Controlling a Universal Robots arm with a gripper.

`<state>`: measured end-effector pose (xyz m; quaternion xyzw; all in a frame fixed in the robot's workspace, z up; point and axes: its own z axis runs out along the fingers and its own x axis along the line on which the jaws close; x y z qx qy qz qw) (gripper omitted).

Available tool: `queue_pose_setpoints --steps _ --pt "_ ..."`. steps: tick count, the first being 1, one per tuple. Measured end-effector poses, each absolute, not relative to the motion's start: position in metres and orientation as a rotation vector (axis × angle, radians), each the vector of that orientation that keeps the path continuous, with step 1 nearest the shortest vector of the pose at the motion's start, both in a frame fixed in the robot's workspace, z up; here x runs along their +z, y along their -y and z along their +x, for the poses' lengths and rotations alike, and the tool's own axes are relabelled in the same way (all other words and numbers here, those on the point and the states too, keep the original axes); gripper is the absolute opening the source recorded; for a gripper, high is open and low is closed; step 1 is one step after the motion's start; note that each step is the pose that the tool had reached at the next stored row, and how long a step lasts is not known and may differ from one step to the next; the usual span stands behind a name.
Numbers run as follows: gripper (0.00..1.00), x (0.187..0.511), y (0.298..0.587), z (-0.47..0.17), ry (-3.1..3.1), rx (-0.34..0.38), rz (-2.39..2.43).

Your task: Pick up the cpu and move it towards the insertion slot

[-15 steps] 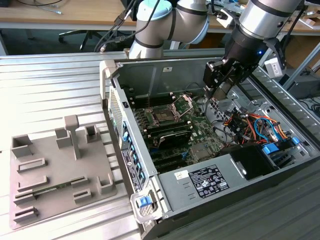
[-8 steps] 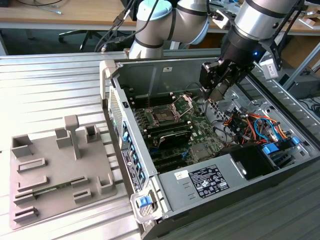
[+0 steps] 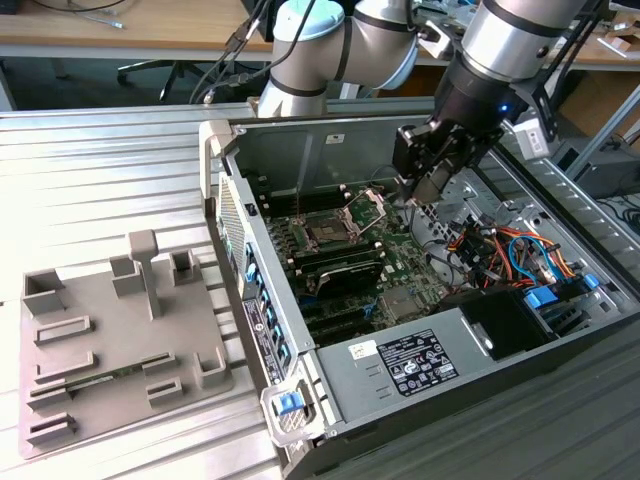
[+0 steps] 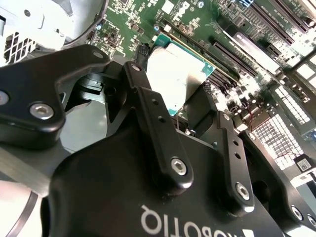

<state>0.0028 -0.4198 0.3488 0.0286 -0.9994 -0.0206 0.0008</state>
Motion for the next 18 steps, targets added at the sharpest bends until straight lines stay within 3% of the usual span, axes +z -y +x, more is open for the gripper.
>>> queue_pose_setpoints --steps 18 --pt "0.55 0.3449 0.4191 -0.0020 3.138 -0.064 0.090"
